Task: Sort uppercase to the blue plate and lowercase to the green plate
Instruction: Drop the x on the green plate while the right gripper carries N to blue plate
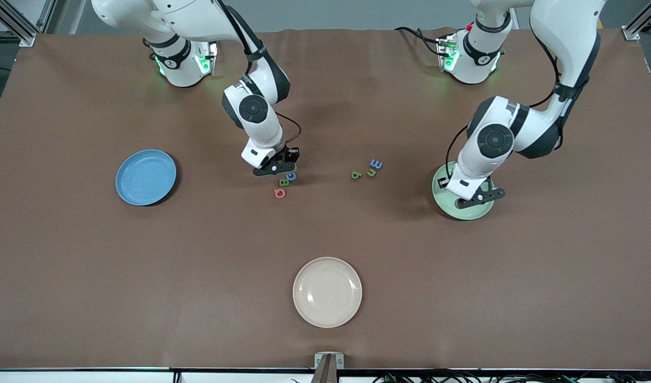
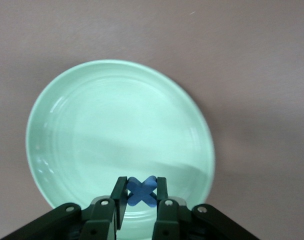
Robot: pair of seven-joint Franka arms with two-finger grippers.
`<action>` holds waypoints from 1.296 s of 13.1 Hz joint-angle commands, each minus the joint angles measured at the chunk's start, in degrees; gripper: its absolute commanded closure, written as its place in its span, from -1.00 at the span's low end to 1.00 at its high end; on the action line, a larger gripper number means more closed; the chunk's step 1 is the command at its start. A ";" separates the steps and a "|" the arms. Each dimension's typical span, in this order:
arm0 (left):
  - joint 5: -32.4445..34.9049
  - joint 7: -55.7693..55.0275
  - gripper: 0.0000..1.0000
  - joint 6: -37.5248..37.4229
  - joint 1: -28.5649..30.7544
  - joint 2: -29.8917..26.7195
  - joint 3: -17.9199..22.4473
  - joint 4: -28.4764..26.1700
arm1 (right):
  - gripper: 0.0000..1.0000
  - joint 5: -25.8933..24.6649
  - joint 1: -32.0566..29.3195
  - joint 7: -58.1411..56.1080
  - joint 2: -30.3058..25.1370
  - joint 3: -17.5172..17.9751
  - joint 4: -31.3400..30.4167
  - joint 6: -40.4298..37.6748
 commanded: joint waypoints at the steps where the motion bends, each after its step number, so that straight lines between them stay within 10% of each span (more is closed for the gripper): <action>1: 0.81 4.18 0.66 1.83 6.77 -2.03 -4.22 -4.23 | 1.00 0.43 -2.01 -3.25 0.14 -1.05 -0.68 -1.06; 10: 0.81 6.31 0.51 7.55 11.19 -0.10 -6.87 -8.37 | 1.00 -6.57 -19.32 -38.85 -15.06 -10.19 -0.77 -27.06; 17: 0.81 6.05 -0.73 7.46 11.10 -1.42 -9.50 -7.76 | 0.98 -11.44 -34.79 -53.62 -17.44 -10.46 -4.81 -26.04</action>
